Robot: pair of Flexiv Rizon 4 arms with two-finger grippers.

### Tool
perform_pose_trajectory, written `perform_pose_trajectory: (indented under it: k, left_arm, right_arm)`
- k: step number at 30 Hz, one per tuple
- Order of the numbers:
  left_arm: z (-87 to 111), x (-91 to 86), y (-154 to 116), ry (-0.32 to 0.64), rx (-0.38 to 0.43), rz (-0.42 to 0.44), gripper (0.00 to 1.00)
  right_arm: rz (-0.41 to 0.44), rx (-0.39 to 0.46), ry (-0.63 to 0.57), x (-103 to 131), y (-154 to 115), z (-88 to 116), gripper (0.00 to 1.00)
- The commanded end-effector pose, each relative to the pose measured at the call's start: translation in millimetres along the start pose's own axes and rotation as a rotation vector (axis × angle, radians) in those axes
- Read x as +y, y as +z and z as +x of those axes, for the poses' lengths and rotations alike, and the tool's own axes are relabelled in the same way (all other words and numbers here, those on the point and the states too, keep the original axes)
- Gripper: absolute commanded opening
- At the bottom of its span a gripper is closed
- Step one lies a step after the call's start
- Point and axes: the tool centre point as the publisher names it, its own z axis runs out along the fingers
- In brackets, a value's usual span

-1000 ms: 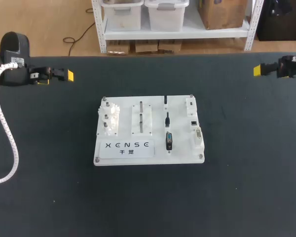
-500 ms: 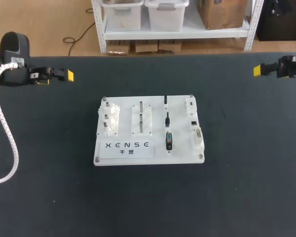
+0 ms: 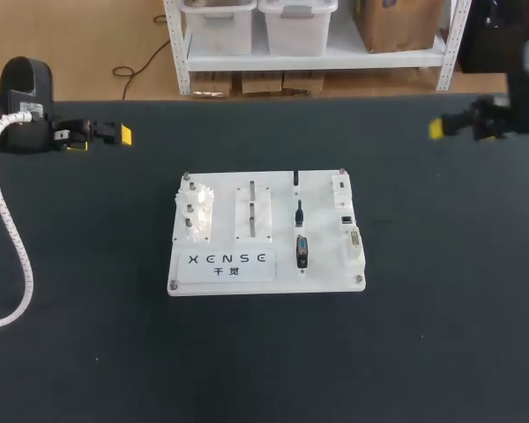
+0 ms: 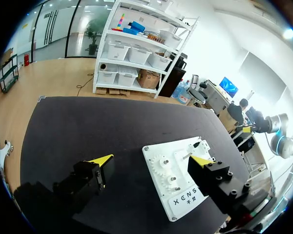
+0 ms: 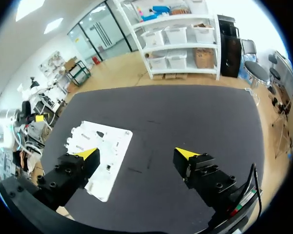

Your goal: Insert the USB connector, Ethernet cable, and multi-pin plug into their matching sockets one by one.

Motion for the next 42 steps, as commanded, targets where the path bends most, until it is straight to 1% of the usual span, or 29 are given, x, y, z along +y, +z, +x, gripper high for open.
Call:
perform_pose_trajectory:
  k: [1,2,3,6,7,10,12,13,16,20,22,24,25,27,28,29,42]
  left_arm:
    - [0.0,0.0,0.0,0.000,0.000,0.000,1.00]
    - [0.0,0.0,0.0,0.000,0.000,0.000,1.00]
    - [0.0,0.0,0.0,0.000,0.000,0.000,1.00]
    - [0.0,0.0,0.0,0.000,0.000,0.000,1.00]
    - [0.0,0.0,0.0,0.000,0.000,0.000,1.00]
    - [0.0,0.0,0.0,0.000,0.000,0.000,1.00]
    - [0.0,0.0,0.0,0.000,0.000,0.000,1.00]
    - [0.0,0.0,0.0,0.000,0.000,0.000,1.00]
    - [0.0,0.0,0.0,0.000,0.000,0.000,1.00]
    - [0.0,0.0,0.0,0.000,0.000,0.000,1.00]
    - [0.0,0.0,0.0,0.000,0.000,0.000,1.00]
    - [0.0,0.0,0.0,0.000,0.000,0.000,1.00]
    - [0.0,0.0,0.0,0.000,0.000,0.000,1.00]
    - [0.0,0.0,0.0,0.000,0.000,0.000,1.00]
    - [0.0,0.0,0.0,0.000,0.000,0.000,1.00]
    - [0.0,0.0,0.0,0.000,0.000,0.000,1.00]
    - [0.0,0.0,0.0,0.000,0.000,0.000,1.00]
  right_arm:
    - [0.303,0.109,0.106,36.4,26.7,-20.7,1.00]
    - [0.321,0.144,0.114,43.0,32.2,-21.7,1.00]
    - [0.349,0.150,0.128,51.0,36.7,-22.7,1.00]
    - [0.401,0.213,0.149,69.5,49.1,-21.9,1.00]
    - [0.397,0.246,0.158,79.6,56.3,-19.4,1.00]
    - [0.403,0.278,0.133,101.5,69.7,-12.2,1.00]
    - [0.409,0.286,0.116,112.3,78.5,-6.5,1.00]
    - [0.396,0.292,0.111,117.8,83.1,-3.6,1.00]
    - [0.388,0.307,0.095,128.0,98.7,2.8,1.00]
    - [0.393,0.308,0.136,133.3,120.4,5.2,1.00]
    - [0.400,0.296,0.142,136.6,130.1,4.8,1.00]
    - [0.415,0.295,0.120,138.9,138.5,4.8,1.00]
    - [0.417,0.296,0.134,139.4,142.0,5.2,1.00]
    - [0.417,0.278,0.131,139.6,147.7,4.4,1.00]
    - [0.398,0.253,0.144,140.0,151.5,3.5,1.00]
    - [0.378,0.233,0.135,139.9,152.6,3.1,1.00]
    - [0.378,0.233,0.135,139.9,152.6,3.1,1.00]
